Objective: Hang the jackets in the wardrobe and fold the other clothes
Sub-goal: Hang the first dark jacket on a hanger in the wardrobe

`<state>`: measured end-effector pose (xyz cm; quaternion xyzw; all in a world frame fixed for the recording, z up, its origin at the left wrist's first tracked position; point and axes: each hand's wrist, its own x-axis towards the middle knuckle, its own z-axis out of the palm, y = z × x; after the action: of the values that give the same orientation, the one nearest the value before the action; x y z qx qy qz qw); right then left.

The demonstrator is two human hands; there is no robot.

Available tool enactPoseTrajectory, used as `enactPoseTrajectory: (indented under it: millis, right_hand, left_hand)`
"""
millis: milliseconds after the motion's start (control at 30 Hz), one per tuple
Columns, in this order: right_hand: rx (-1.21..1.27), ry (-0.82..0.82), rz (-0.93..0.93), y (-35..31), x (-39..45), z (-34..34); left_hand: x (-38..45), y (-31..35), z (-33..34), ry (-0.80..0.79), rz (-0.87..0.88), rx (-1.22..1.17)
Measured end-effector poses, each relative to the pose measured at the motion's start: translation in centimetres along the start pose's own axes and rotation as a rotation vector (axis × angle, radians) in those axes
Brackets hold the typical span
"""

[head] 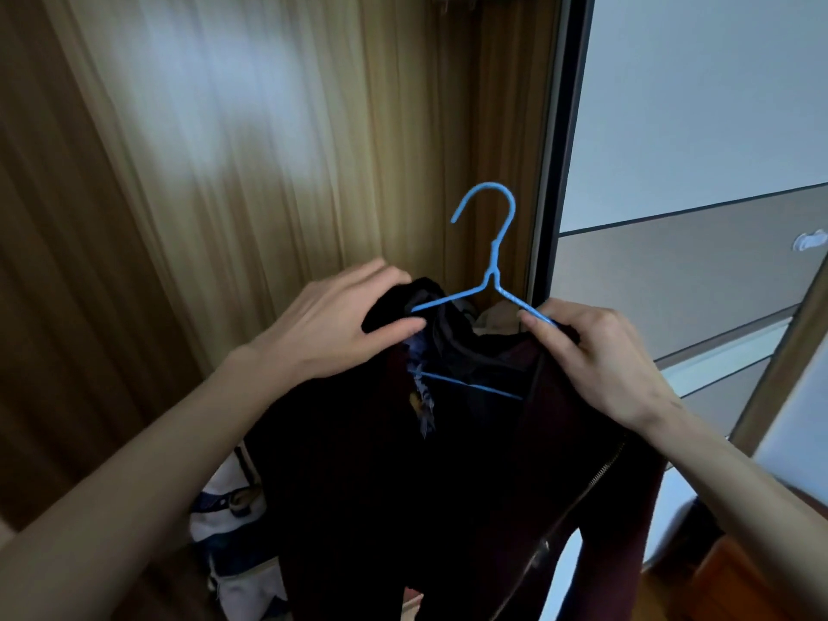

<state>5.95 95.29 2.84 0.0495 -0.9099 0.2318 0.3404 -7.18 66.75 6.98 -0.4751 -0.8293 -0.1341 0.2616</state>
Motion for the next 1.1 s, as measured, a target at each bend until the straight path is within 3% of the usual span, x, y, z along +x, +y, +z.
enactPoseTrajectory:
  millis: [167,267,433,533,633,733,800,1000,1100]
  right_hand:
    - [0.001,-0.036,-0.063,-0.9,0.4,0.2]
    - [-0.057,0.007,-0.018,-0.6,1.0,-0.8]
    - [-0.279,0.000,-0.045,0.4,1.7,-1.9]
    - [-0.283,0.020,-0.117,0.4,1.5,-1.6]
    - [-0.219,0.033,-0.098,0.2,1.7,-1.5]
    - [-0.272,-0.032,-0.132,-0.4,2.2,-1.3]
    - [-0.350,-0.090,-0.215,-1.0,2.6,-1.2]
    - [-0.465,-0.039,-0.581,-6.0,5.3,0.0]
    - [-0.377,-0.054,-0.513,-6.8,6.2,-0.2]
  left_hand:
    - [1.3,1.5,0.9,-0.074,0.039,0.090]
    - [0.9,1.0,1.1,0.068,0.028,0.167]
    - [0.1,-0.4,0.6,0.286,-0.228,0.102]
    - [-0.6,-0.4,0.5,0.266,-0.194,0.078]
    - [-1.5,-0.7,0.3,0.213,-0.055,0.041]
    - [-2.4,-0.6,0.1,0.205,0.043,0.054]
    - [-2.7,-0.4,0.1,0.215,0.041,0.045]
    - [-2.1,0.8,-1.0,0.207,0.091,0.077]
    - [-2.1,1.0,-2.0,0.178,0.101,0.102]
